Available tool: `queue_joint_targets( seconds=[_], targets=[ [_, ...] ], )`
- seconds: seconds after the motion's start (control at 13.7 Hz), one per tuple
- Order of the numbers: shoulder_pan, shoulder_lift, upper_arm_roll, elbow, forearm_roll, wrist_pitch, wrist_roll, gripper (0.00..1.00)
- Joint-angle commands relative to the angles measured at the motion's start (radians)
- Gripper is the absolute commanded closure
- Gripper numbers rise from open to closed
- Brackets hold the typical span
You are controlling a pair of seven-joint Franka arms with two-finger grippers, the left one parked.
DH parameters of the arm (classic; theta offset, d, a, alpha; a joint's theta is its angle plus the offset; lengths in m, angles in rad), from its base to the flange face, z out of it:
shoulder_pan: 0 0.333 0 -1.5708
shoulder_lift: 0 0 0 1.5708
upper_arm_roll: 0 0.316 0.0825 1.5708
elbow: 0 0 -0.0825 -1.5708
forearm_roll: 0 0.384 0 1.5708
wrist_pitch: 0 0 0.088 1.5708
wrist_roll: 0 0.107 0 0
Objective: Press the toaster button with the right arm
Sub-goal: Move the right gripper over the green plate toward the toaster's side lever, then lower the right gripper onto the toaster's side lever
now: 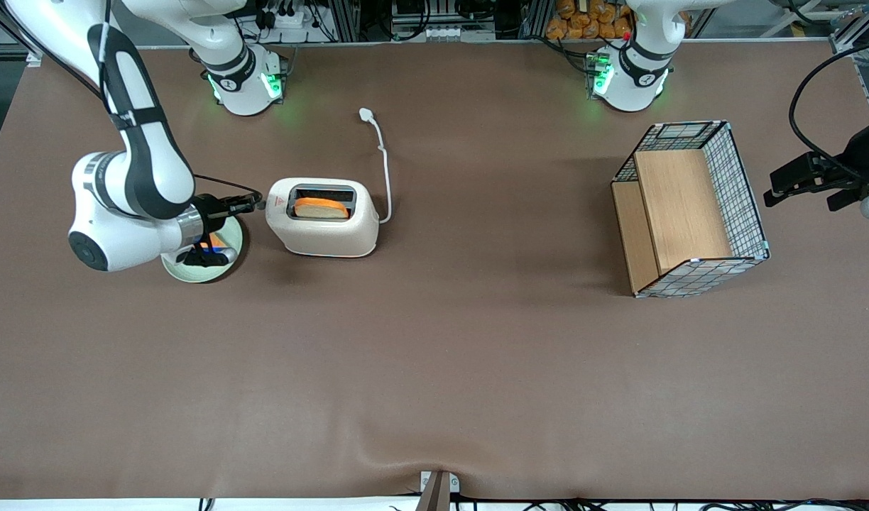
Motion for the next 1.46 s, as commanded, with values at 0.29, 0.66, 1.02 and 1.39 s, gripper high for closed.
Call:
queue_joint_targets(
  seconds=[0.29,0.66,1.02,1.39],
  targets=[
    [-0.005,0.048,-0.005,-0.001,0.019,0.031,-0.06,1.0],
    [-0.029,0.082,-0.005,-0.001,0.069,0.056,-0.142,1.0],
    [-0.055,0.091,-0.005,-0.003,0.105,0.048,-0.186,1.0],
    [-0.078,0.117,-0.005,-0.004,0.131,0.044,-0.24,1.0]
  ],
)
